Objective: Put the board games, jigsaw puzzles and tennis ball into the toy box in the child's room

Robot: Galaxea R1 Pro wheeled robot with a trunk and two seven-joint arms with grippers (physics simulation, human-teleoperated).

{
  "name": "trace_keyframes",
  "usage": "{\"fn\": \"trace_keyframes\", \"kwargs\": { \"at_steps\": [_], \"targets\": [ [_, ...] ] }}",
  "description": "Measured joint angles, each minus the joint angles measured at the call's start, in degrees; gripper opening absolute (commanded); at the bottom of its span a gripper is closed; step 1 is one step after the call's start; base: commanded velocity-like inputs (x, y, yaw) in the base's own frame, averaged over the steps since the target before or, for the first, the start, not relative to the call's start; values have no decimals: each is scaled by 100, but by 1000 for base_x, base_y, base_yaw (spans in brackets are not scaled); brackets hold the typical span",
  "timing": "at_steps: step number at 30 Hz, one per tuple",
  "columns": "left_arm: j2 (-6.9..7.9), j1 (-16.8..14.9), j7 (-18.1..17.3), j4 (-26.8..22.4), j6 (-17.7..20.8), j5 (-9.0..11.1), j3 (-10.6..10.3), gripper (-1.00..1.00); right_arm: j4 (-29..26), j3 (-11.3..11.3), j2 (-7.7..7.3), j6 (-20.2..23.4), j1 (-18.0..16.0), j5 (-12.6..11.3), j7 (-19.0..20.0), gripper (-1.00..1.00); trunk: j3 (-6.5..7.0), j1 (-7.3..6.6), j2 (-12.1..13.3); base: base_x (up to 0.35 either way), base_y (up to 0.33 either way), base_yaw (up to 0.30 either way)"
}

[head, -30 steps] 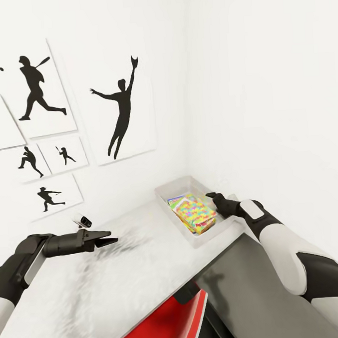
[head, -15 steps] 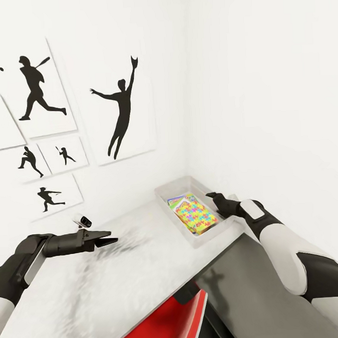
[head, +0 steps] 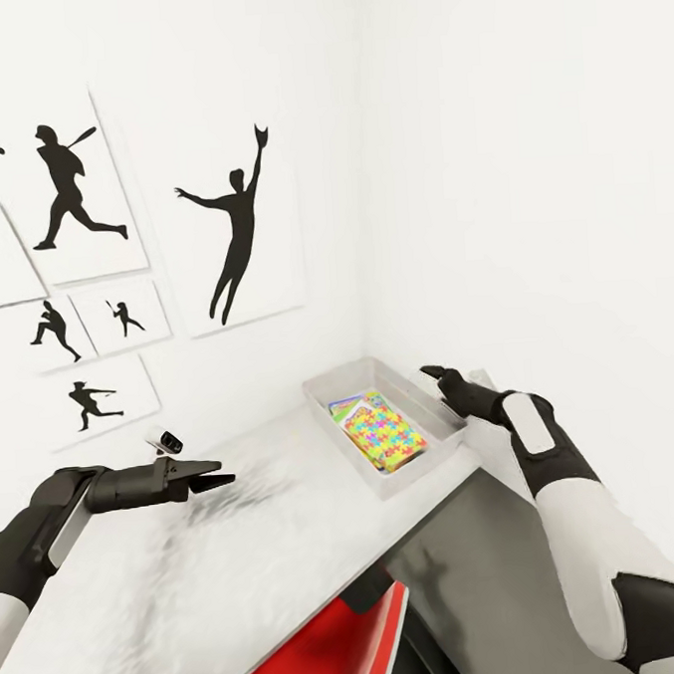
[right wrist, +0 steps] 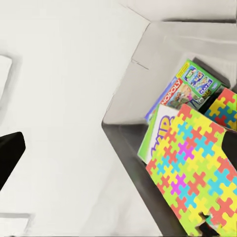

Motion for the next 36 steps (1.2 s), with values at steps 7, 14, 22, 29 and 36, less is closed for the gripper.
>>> {"fn": "trace_keyframes", "kwargs": {
  "at_steps": [7,14,22,29,36],
  "targets": [
    [0,4,0,0,-4,0,0,100,-1925,-4,76,864,1197,-57,156,100,62,0,0,0,0,-60],
    [4,4,0,-1,-5,0,0,100,-3175,52,161,1081,2821,-55,1008,100,125,0,0,0,0,-11],
    [7,5,0,5,-5,0,6,100,-3284,243,173,1058,3174,-37,1383,100,199,0,1,0,0,0],
    [6,6,0,8,-12,0,3,100,-3289,266,173,1030,3186,-37,1398,100,263,1,2,-32,0,0],
    [-1,6,0,8,-13,0,0,100,-3301,259,163,1033,3191,-38,1404,100,295,1,2,-102,0,0]
  ]
}}
